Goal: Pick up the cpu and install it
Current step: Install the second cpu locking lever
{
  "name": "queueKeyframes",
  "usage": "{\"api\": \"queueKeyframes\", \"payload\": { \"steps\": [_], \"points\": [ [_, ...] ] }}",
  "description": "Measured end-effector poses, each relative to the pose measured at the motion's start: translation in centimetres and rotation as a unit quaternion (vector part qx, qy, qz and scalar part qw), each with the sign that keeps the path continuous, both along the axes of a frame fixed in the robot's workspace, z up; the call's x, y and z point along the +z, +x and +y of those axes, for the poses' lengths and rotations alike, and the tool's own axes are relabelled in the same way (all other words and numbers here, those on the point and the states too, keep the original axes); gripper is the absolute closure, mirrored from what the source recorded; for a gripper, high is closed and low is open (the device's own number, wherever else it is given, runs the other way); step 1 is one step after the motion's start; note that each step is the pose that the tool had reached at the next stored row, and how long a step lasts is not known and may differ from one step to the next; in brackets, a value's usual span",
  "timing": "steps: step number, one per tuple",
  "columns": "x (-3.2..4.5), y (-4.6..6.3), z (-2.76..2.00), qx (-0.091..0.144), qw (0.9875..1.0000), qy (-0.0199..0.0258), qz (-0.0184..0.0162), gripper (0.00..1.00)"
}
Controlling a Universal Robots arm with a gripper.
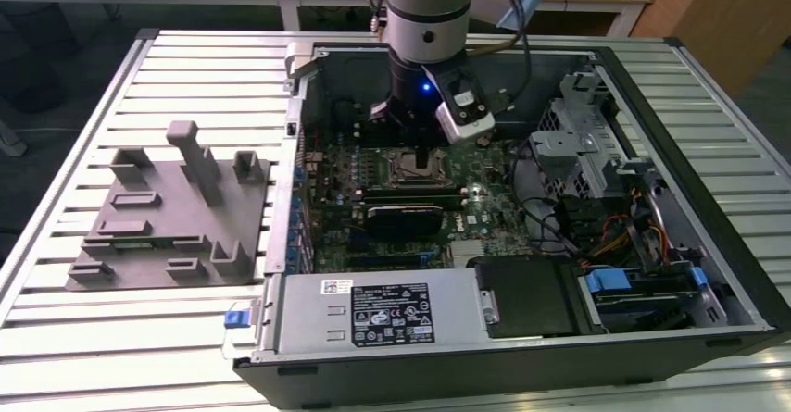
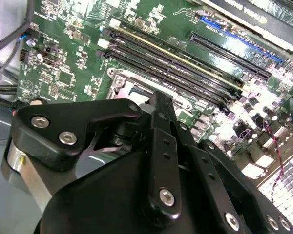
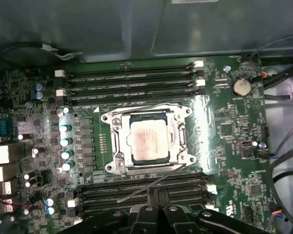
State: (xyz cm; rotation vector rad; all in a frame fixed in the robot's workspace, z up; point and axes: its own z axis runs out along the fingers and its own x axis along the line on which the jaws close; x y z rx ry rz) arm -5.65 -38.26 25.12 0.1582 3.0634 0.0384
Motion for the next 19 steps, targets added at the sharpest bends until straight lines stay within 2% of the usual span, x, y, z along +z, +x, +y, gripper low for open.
{"api": "queueKeyframes", "payload": {
  "steps": [9,17,18,19],
  "points": [
    [-0.99,-1.0,-0.04,0.008,1.0,0.0,0.0,0.89],
    [-1.11,-1.1,-0.04,0.008,1.0,0.0,0.0002,0.89],
    [-1.16,-1.1,-0.03,0.008,1.0,0.0002,0.002,0.89],
    [-1.21,-1.1,-0.04,0.008,1.0,0.0,0.0053,0.89]
  ]
}}
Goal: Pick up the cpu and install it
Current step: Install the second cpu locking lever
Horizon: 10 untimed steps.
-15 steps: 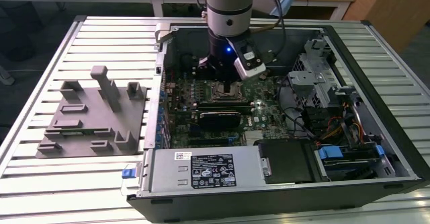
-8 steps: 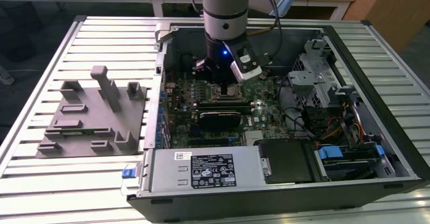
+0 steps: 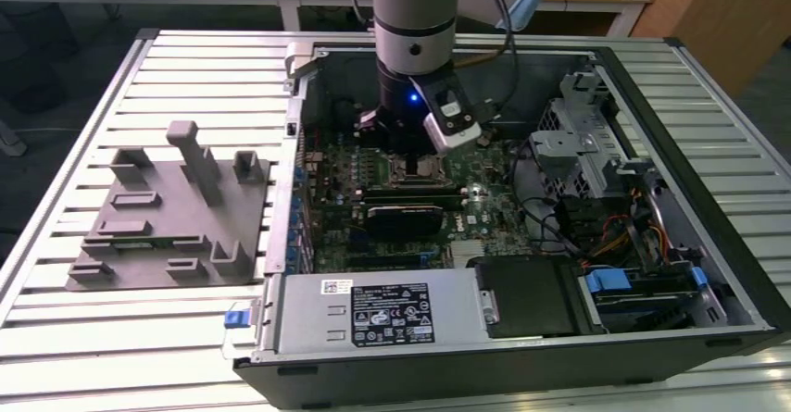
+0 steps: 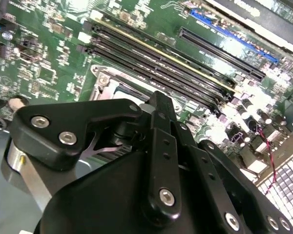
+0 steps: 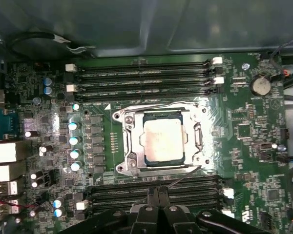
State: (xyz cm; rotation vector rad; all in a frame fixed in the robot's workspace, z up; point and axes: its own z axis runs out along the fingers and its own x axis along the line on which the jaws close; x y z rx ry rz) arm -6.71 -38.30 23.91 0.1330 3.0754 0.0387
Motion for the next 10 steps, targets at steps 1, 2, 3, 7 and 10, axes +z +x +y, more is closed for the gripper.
{"api": "queueKeyframes", "payload": {
  "steps": [1,2,3,7,10],
  "points": [
    [-0.05,0.0,-0.01,0.0,1.0,-0.0001,0.0036,0.89],
    [-0.12,0.0,-0.01,0.0,1.0,0.0,0.0071,0.89],
    [-0.15,0.0,0.0,0.0,1.0,0.0,0.0091,0.89],
    [-0.17,0.0,-0.01,0.0,0.9999,-0.0001,0.01,0.89],
    [-0.23,-0.02,0.0,0.0,0.9999,0.0001,0.01,0.89]
  ]
}}
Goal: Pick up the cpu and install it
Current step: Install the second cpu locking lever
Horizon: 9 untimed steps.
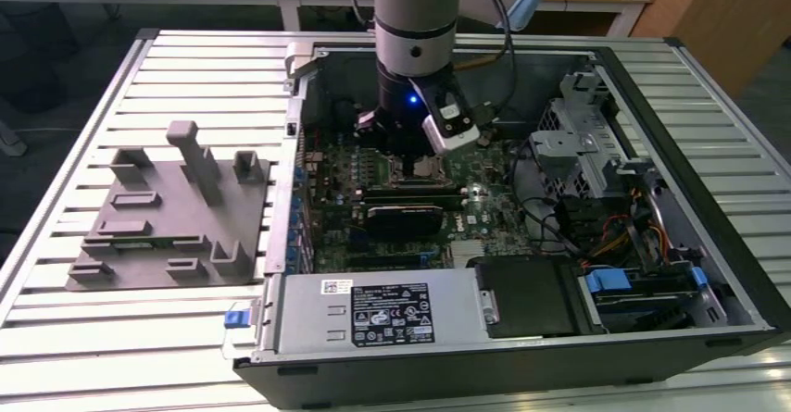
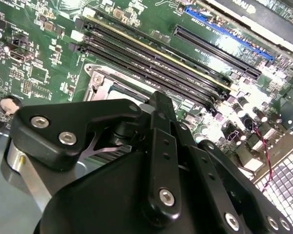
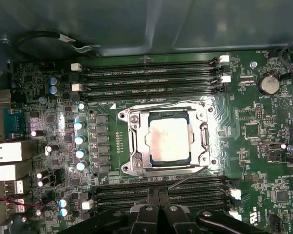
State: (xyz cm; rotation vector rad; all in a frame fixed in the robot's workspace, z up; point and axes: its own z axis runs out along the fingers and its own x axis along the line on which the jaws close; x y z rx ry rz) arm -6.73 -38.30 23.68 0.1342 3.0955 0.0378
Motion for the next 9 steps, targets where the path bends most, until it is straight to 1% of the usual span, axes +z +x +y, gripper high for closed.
{"api": "queueKeyframes", "payload": {
  "steps": [5,9],
  "points": [
    [-0.37,-0.33,-0.09,0.0,1.0,-0.0001,0.0001,0.89],
    [-0.71,-0.81,-0.17,0.0,1.0,0.0009,0.0001,0.89]
  ]
}}
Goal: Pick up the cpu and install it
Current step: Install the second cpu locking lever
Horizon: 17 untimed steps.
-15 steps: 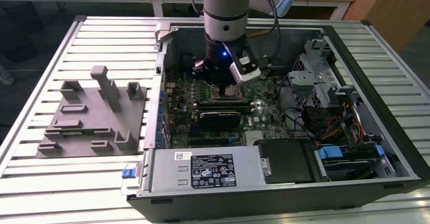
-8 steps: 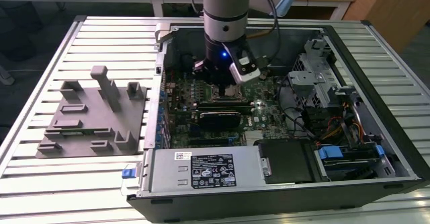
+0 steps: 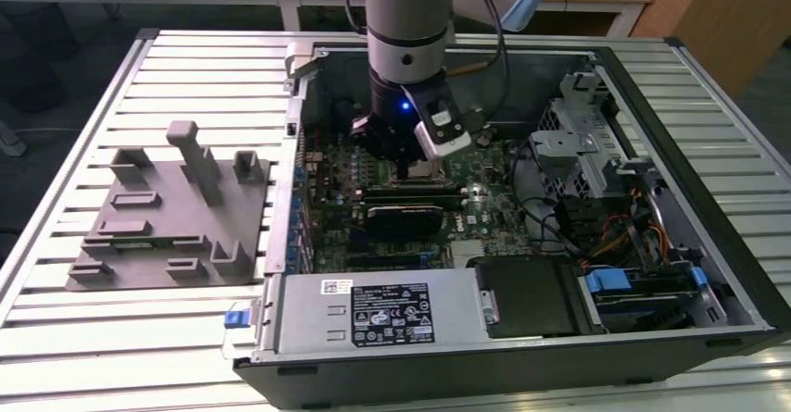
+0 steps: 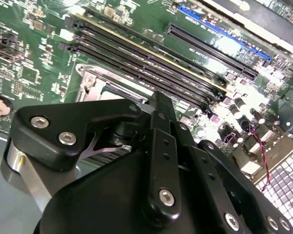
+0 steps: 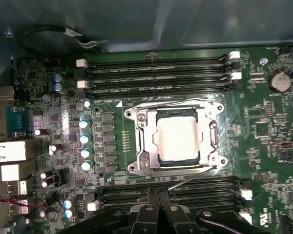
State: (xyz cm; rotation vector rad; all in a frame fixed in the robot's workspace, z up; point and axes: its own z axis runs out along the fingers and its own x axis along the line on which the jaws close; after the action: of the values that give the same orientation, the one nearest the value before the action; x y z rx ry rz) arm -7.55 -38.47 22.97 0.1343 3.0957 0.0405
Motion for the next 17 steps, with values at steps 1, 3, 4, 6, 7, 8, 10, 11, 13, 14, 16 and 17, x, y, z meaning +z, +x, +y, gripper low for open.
{"api": "queueKeyframes", "payload": {
  "steps": [1,3,4,6,7,8,10,11,13,14,16,17],
  "points": [
    [-0.09,-0.1,-0.02,0.0,1.0,0.0006,0.0,0.89],
    [-0.28,-0.3,-0.08,0.0,1.0,0.0023,0.0,0.89],
    [-0.36,-0.4,-0.12,0.0,1.0,0.0039,0.0001,0.89],
    [-0.5,-0.5,-0.24,0.0,1.0,0.0092,0.0,0.89],
    [-0.55,-0.5,-0.32,0.0,0.9999,0.0126,0.0,0.89],
    [-0.61,-0.6,-0.41,0.0,0.9999,0.0164,0.0,0.89],
    [-0.72,-0.7,-0.65,0.0,0.9997,0.0248,0.0,0.89],
    [-0.78,-0.8,-0.77,0.0,0.9996,0.0285,0.0,0.89],
    [-0.91,-0.9,-1.03,0.0,0.9994,0.0352,-0.0001,0.89],
    [-0.99,-1.0,-1.15,0.0,0.9993,0.0383,-0.0001,0.89],
    [-1.14,-1.1,-1.37,0.0,0.999,0.0444,0.0,0.89],
    [-1.21,-1.1,-1.47,0.0,0.9989,0.0474,0.0,0.89]
  ]
}}
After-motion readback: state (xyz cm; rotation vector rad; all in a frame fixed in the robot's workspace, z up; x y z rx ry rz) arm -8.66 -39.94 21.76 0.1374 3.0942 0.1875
